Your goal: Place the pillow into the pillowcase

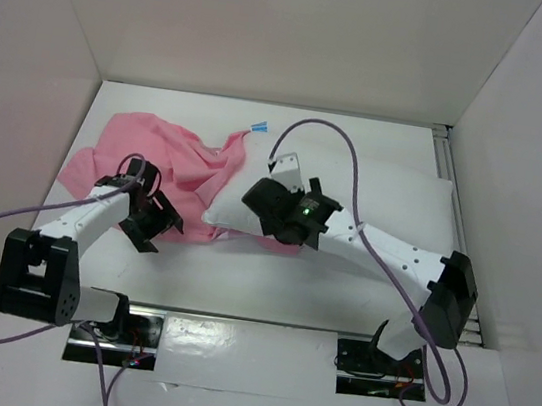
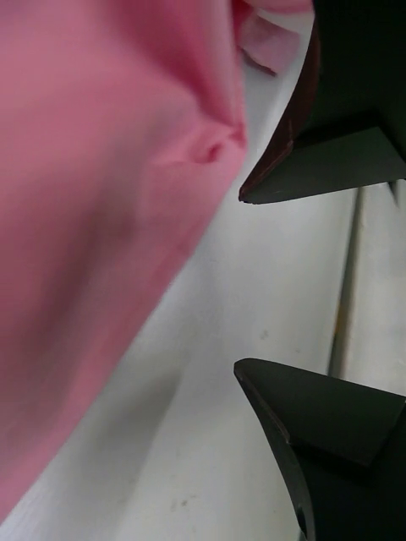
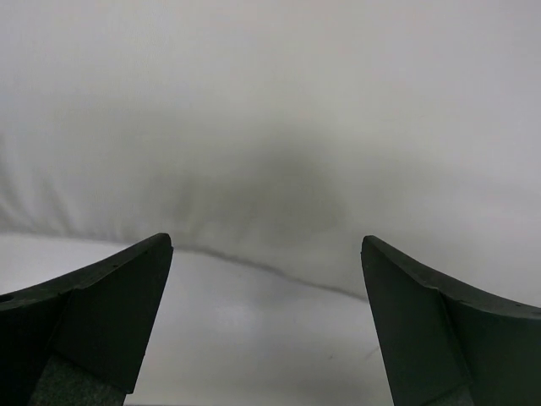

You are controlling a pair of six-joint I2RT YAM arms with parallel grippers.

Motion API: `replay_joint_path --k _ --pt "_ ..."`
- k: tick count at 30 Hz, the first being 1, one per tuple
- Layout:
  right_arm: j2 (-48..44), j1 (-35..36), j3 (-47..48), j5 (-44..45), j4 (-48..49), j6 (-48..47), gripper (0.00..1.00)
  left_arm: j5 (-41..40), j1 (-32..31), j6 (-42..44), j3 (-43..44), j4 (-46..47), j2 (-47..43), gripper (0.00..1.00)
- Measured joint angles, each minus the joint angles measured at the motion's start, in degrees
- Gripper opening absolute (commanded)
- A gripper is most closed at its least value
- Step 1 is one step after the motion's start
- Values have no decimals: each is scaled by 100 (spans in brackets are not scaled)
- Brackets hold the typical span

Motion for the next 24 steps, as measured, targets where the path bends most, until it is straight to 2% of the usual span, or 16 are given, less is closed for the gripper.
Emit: replay_joint_path --k 5,9,10,11,12,13,16,17,20,21,22,24 --pt "48 -758 800 164 70 -428 100 -433 210 -332 7 584 597 87" --pt "133 -1484 999 -96 275 -907 100 -605 286 -520 260 608 1211 78" --pt "184 -1665 1021 -219 304 -1021 100 -629 306 -551 393 586 1357 72" --pt "243 -1805 1025 -332 332 -1126 100 -636 326 -577 518 555 1486 33" --pt "306 -1934 1029 -466 352 -1211 100 -654 354 -625 647 540 1628 7" --pt "385 -2041 1027 -634 372 -1294 100 -682 374 -592 706 586 1711 0" --pt "573 -2297 975 -1099 496 -1445 100 -678 503 -577 1027 588 2000 0" --pt "616 -2387 933 -1257 540 -1447 96 -717 538 -575 1119 601 2063 0" --pt "645 -2771 719 -1674 765 -1421 47 -1012 675 -542 1552 472 2238 0" --pt "643 -2907 658 -1788 833 -1379 6 -1132 737 -518 1803 380 2269 0" --pt "643 -3051 581 -1891 935 -1283 0 -1217 793 -483 2090 286 2291 0" --pt "601 -3228 417 -1985 1108 -1154 0 -1327 890 -358 2669 197 2332 0"
